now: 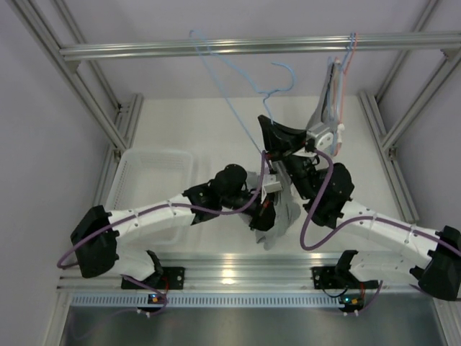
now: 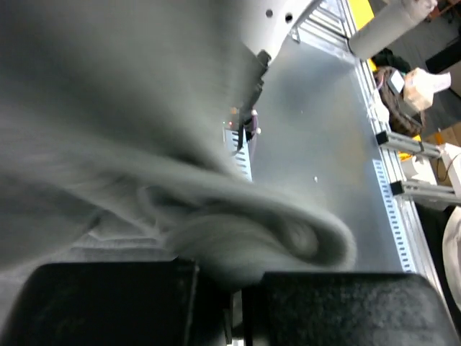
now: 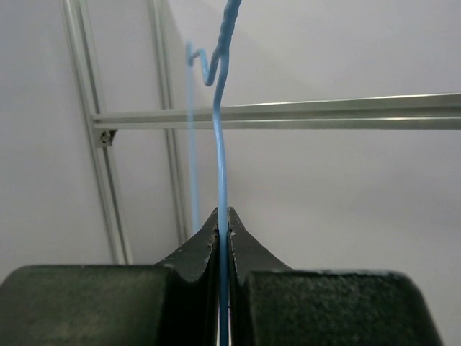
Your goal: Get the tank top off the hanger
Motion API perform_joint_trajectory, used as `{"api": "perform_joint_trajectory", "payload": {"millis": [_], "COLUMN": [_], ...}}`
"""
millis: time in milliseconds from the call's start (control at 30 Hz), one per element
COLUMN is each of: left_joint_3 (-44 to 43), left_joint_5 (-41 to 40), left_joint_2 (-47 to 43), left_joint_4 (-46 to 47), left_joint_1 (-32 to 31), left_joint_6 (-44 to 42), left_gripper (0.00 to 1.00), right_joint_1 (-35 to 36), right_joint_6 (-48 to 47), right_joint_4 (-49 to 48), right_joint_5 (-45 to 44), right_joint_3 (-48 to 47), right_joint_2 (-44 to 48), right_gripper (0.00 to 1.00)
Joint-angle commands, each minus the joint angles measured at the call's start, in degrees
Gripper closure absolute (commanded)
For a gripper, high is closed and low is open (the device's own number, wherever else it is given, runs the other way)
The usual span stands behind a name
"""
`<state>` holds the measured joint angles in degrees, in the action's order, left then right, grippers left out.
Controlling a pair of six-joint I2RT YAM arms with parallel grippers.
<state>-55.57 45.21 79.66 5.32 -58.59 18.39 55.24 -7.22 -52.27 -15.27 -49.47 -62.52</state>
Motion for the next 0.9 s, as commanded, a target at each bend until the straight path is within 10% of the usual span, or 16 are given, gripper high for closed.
{"api": "perform_joint_trajectory", "payload": {"millis": [0, 633, 867], "left_joint_3": [3.62, 12.77, 12.5], "left_joint_5": [2.18, -33.15, -70.92], "left_joint_2": [-0.29, 8.93, 2.44], "left_joint_4": [1.62, 1.45, -12.39], "left_joint_1": [-2.58, -3.72, -3.64], "left_joint_6": [-5.03, 0.41, 15.33], "left_gripper": [1.0, 1.0, 1.0], "right_joint_1": [-3.2, -6.29, -6.29], "right_joint_6": [-2.19, 5.64, 4.32], "right_joint_4": [-5.48, -7.32, 16.1], "right_joint_5": [0.23, 1.11, -0.7], "right_joint_3": [-1.85, -7.83, -15.2], "right_joint_2": [-1.29, -3.04, -0.33], "right_gripper": [1.0, 1.0, 1.0]}}
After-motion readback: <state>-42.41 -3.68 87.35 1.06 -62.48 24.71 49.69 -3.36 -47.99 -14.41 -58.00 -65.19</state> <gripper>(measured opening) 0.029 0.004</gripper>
